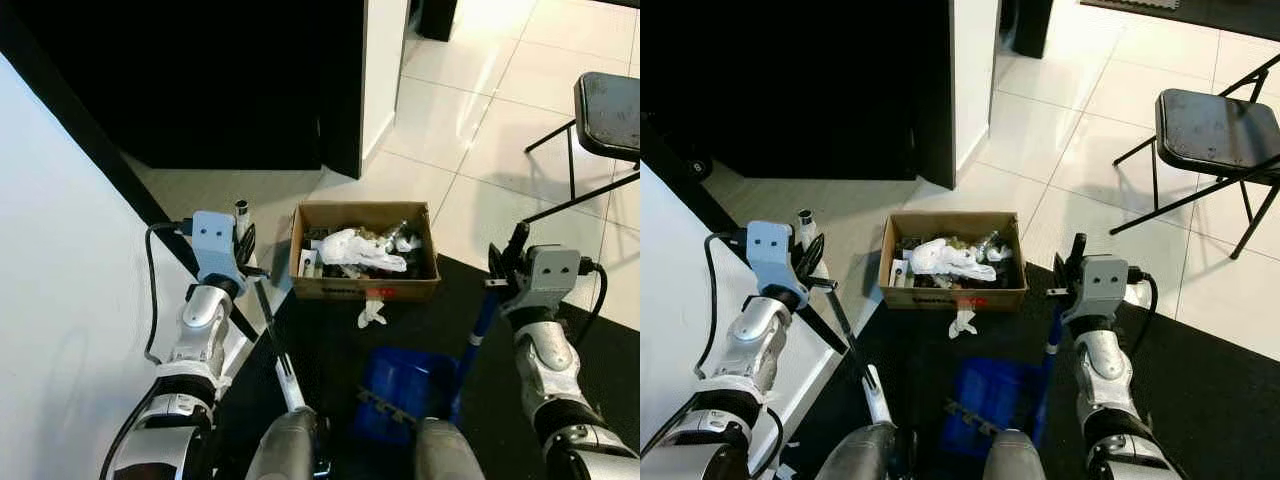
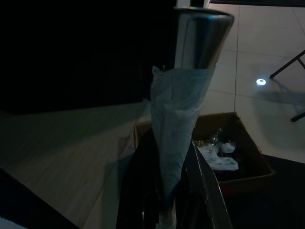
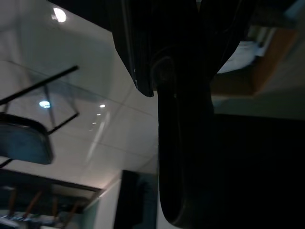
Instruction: Sweep floor
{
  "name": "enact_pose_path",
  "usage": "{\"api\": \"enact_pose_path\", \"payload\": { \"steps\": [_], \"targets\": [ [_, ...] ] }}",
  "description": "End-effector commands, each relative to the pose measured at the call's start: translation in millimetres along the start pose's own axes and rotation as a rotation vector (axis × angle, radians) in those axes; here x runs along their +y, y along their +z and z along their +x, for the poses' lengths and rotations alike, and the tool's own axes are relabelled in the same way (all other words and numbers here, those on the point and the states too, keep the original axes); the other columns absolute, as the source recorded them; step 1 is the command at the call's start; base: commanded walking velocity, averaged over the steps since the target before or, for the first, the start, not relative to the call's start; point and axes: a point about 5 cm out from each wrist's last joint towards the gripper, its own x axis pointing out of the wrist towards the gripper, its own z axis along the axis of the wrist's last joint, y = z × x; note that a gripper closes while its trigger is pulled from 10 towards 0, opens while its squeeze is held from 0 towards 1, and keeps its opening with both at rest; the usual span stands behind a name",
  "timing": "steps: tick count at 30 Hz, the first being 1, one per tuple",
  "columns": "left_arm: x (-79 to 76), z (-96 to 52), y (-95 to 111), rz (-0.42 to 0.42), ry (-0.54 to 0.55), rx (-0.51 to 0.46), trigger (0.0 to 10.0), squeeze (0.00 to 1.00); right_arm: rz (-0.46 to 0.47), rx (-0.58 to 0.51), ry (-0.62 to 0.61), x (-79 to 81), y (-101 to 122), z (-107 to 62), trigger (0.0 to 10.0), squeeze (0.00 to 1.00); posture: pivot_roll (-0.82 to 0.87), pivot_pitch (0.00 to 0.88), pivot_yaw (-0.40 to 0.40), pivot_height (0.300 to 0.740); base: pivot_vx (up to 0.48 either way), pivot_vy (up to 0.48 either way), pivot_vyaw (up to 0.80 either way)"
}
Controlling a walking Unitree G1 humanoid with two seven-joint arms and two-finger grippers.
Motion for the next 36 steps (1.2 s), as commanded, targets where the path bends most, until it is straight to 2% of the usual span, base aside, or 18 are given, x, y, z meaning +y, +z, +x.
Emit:
{"api": "enact_pose_path", "payload": {
  "steps": [1,5,13,24,28,31,32,36],
  "targets": [
    [-1.2,2.0,3.0,0.001,0.002,-0.024,10.0,0.00,-0.042,-0.034,-0.026,-2.5,5.4,3.5,10.0,0.00,-0.02,0.000,0.070,0.740,0.000,0.000,0.00],
    [-2.1,2.8,3.6,0.000,0.001,-0.025,10.0,0.00,-0.075,-0.041,-0.037,-2.0,6.7,4.9,10.0,0.00,-0.02,0.000,0.068,0.740,0.000,0.000,0.00],
    [-3.4,1.6,1.1,0.001,-0.002,-0.017,10.0,0.00,-0.084,-0.046,-0.048,-0.9,6.2,4.5,10.0,0.00,-0.02,0.000,0.065,0.740,0.000,0.000,0.00],
    [-3.3,1.0,0.8,-0.008,0.001,-0.024,10.0,0.00,-0.140,-0.083,-0.133,-1.9,8.4,3.6,10.0,0.00,0.00,0.000,0.053,0.740,0.000,0.000,0.00],
    [-3.1,0.5,0.3,-0.011,0.004,-0.023,10.0,0.00,-0.128,-0.094,-0.136,1.8,9.3,4.4,10.0,0.00,-0.01,0.003,0.057,0.740,0.000,0.000,0.00],
    [-3.2,0.1,-0.4,-0.014,0.007,-0.021,10.0,0.00,-0.087,-0.097,-0.145,3.3,9.5,4.9,10.0,0.00,-0.01,0.005,0.058,0.740,0.000,0.000,0.00],
    [-3.2,-0.1,-0.9,-0.017,0.008,-0.019,10.0,0.00,-0.043,-0.096,-0.151,4.0,9.5,5.7,10.0,0.00,-0.01,0.004,0.059,0.740,0.000,0.000,0.00],
    [-3.3,-0.1,-1.2,-0.019,0.008,-0.017,10.0,0.00,-0.017,-0.093,-0.134,5.9,9.8,7.3,10.0,0.00,-0.01,0.001,0.059,0.740,0.000,0.000,0.00]
  ]
}}
